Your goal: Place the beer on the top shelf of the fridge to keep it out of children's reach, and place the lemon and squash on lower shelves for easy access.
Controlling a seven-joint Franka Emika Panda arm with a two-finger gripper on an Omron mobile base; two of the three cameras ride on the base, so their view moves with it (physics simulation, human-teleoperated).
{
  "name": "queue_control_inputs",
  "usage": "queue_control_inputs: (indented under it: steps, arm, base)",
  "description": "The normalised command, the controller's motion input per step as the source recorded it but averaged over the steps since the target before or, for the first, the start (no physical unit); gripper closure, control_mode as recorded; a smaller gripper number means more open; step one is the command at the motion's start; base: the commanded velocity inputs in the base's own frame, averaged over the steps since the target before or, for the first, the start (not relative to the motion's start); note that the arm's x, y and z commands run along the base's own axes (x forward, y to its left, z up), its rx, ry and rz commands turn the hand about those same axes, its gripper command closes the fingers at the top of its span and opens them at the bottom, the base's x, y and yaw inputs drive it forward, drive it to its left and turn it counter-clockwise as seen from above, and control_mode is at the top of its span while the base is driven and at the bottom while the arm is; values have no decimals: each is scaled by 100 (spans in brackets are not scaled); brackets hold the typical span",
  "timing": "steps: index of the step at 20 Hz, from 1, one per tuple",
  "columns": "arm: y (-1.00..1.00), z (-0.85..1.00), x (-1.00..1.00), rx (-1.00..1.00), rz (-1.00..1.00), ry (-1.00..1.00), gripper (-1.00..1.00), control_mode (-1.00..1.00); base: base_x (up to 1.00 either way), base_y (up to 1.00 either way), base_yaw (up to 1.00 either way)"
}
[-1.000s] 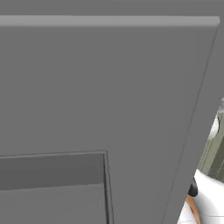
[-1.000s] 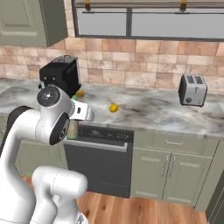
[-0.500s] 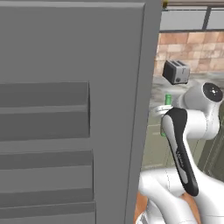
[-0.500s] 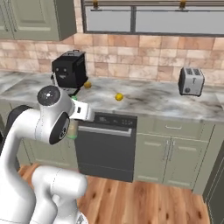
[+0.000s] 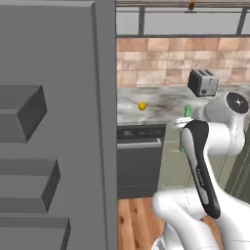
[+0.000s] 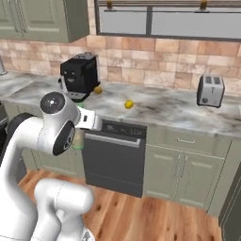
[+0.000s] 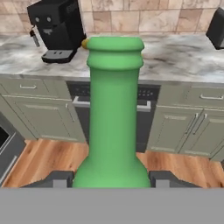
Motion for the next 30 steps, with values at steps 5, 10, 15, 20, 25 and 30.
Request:
queue_control_inputs:
  steps: [5,10,15,20,25,30]
  arm:
    - [0,0,0,0,0,0,100,100]
    - [0,0,0,0,0,0,100,100]
    - [0,0,0,0,0,0,100,100]
    - [0,0,0,0,0,0,100,100]
    - [0,0,0,0,0,0,100,100]
    - [0,0,0,0,0,0,100,100]
  base:
    - [-25,-71,35]
    - [-50,-16,57]
    - [-49,0,70]
    - [-42,0,72]
    - [-47,0,68]
    - [-14,39,61]
